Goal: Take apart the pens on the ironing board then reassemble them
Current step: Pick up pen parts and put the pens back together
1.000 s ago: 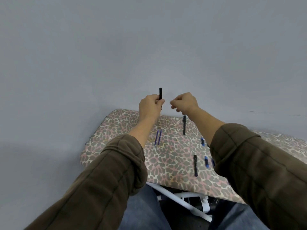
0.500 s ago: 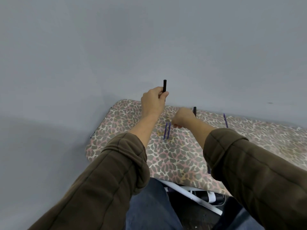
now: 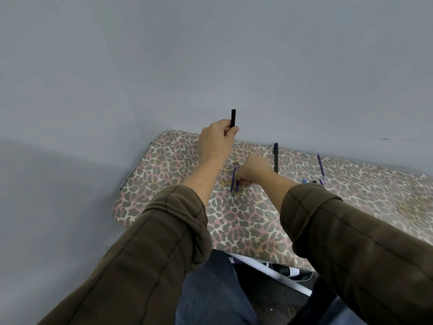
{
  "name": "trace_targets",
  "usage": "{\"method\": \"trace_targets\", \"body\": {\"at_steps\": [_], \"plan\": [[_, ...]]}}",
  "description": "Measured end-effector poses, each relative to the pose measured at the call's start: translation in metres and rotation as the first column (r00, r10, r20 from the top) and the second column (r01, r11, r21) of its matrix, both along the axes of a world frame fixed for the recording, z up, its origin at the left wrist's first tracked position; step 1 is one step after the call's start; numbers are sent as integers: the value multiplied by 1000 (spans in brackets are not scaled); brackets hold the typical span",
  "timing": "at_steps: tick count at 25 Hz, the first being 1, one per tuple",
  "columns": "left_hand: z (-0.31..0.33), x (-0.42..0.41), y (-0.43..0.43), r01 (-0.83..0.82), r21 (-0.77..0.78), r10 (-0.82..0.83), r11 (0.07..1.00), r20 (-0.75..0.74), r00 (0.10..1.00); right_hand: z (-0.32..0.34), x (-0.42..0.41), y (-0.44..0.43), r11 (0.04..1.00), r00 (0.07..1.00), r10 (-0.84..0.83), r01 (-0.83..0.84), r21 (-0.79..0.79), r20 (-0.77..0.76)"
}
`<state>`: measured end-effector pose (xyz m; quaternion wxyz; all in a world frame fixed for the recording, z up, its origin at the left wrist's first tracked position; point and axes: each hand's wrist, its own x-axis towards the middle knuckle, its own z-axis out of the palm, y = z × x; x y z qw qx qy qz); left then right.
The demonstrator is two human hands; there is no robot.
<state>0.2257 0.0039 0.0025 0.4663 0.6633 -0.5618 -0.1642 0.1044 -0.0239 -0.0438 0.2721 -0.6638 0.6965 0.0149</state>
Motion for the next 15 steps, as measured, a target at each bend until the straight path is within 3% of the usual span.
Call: {"method": "trace_targets", "body": {"at_steps": [4,10,15], "plan": [[-4,-5,2,18,18,-18,1000,-8,1000,-3,0,5,999,999,-11,10,34,34],[-3,-18,-3,36,27,-36,999,-7,999,21,-35,1,996,990,-69,76,-49,127],[9,-54,-6,86,29,-87,996,25,996,67,-81,-12,966,918,-142,210,-151,371]]}}
